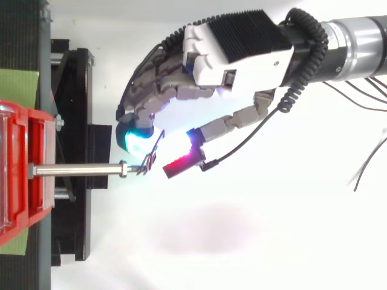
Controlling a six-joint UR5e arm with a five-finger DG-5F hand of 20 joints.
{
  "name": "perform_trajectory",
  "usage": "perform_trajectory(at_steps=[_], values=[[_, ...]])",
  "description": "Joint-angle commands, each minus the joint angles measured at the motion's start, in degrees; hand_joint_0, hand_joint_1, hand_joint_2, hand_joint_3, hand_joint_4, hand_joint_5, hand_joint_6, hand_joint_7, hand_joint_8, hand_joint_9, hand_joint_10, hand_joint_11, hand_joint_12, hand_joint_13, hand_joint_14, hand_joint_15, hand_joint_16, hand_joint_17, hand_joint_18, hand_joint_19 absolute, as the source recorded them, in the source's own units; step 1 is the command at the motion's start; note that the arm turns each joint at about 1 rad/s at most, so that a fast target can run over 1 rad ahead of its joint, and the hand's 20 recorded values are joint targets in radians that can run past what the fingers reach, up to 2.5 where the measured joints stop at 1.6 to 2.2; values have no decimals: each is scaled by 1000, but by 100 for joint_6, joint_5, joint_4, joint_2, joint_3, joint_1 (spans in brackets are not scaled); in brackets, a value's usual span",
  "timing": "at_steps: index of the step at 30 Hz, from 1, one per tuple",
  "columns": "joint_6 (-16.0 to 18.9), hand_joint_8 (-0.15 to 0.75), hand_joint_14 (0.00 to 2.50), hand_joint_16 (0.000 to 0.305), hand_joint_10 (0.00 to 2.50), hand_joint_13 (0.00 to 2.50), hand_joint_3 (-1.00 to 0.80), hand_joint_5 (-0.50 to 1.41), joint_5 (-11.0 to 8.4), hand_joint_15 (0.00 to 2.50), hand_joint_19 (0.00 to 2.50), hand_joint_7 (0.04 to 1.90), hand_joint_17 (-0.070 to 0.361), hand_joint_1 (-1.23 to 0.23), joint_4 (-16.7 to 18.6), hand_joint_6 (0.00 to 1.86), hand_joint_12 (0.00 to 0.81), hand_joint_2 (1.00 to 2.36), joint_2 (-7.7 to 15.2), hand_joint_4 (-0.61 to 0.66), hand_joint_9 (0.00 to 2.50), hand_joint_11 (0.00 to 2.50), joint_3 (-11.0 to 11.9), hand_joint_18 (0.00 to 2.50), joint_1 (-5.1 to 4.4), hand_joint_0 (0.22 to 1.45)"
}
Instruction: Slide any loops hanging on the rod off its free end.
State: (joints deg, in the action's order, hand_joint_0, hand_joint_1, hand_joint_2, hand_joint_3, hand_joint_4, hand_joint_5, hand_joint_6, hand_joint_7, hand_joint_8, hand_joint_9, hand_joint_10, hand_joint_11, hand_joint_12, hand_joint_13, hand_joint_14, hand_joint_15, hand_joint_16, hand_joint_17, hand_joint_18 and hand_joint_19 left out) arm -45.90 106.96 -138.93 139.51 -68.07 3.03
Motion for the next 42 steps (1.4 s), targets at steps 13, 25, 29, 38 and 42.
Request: perform_trajectory(at_steps=[13,25,29,38,42], values=[[20,299,13,62,18,680,-50,-184,-896,346,404,842,139,-687,-644,932,415,1018,-926,55,861,557,-866,585,-57,593],[415,283,14,57,23,663,-223,-179,-1213,356,432,916,128,-640,-1321,923,396,1019,-1110,91,856,554,-866,547,-83,584],[802,284,13,57,19,663,-284,-178,-1388,355,423,921,128,-611,-1497,924,394,1017,-1110,102,862,557,-866,548,-92,593],[1927,283,15,56,22,676,-188,-179,-1722,347,406,940,127,-672,-2209,942,390,1022,-1128,24,861,575,-611,568,-118,623],[1997,267,14,56,22,680,-179,-203,-1722,347,394,867,127,-777,-2455,970,381,1023,-1128,-47,817,582,-506,604,-118,671]])
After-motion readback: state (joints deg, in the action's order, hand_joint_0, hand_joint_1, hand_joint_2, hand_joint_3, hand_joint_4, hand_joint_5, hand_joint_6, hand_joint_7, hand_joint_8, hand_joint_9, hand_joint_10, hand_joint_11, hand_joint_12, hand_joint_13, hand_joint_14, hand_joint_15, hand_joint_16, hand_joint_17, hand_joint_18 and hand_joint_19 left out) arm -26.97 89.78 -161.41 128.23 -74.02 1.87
